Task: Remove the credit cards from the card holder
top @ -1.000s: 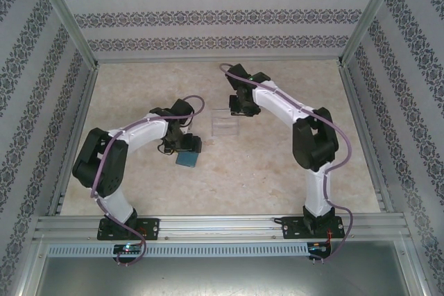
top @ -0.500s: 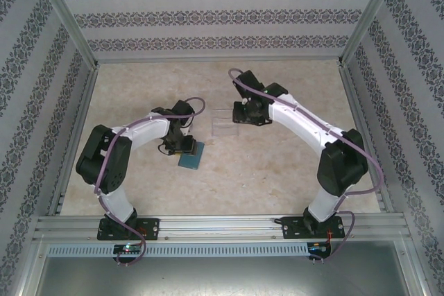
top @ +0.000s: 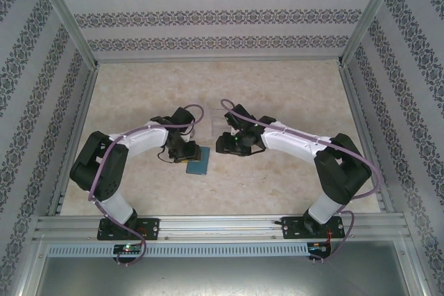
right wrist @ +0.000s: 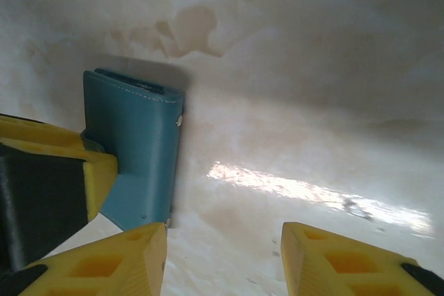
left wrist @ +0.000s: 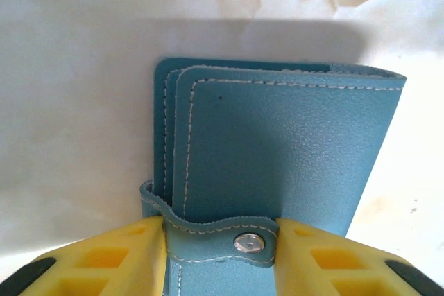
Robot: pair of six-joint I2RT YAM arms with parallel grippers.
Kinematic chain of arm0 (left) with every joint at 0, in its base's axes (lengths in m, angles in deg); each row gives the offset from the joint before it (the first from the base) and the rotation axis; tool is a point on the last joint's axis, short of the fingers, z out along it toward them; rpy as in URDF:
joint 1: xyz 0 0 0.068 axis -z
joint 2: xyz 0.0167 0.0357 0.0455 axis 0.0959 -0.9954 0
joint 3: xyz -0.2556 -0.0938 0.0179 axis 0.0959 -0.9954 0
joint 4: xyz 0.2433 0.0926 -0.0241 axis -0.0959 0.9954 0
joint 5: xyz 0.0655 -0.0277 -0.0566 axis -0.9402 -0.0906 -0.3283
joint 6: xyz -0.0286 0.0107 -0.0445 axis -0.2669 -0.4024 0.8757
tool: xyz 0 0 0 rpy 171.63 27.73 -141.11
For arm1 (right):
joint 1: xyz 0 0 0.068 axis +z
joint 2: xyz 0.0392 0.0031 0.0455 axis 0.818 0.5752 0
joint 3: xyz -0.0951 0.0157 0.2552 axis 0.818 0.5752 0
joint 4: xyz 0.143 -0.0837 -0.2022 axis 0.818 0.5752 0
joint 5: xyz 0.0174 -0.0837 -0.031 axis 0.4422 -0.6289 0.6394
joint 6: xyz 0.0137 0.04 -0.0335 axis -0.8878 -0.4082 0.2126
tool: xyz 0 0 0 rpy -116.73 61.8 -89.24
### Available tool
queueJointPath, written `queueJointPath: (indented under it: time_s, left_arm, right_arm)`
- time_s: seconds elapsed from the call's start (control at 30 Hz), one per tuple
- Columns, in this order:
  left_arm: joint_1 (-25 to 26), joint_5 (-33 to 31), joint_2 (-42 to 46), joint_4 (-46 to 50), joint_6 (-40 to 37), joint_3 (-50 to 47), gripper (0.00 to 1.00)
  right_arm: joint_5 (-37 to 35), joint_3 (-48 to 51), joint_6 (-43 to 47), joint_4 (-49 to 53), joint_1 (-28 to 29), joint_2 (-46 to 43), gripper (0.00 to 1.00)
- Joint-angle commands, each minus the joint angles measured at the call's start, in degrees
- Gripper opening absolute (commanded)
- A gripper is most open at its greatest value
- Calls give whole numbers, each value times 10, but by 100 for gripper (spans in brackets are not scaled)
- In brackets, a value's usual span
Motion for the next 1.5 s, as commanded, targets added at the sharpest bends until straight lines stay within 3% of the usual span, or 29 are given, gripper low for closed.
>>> queueJointPath:
  time_s: [0.0, 0.2, 0.57, 0.73, 1.07, 1.47]
  left_arm:
    - [14, 48, -1, -35, 35, -27, 41]
    - [15, 62, -1, -55, 46, -41, 41]
    - [16, 71, -2, -59, 45, -42, 38]
    - [15, 65, -1, -53, 42, -42, 38]
    - [31, -77, -3, 66, 0, 7, 38]
    - [41, -165, 15, 132, -7, 44, 36]
  right_arm:
    - [75, 36, -50, -133, 7, 25, 49]
    - [136, 90, -108, -294, 12, 76, 47]
    - [134, 100, -116, -336, 23, 116, 37]
    - [121, 103, -117, -329, 25, 111, 26]
    - [100, 100, -105, -282, 26, 93, 6]
    - [76, 85, -81, -220, 26, 81, 0]
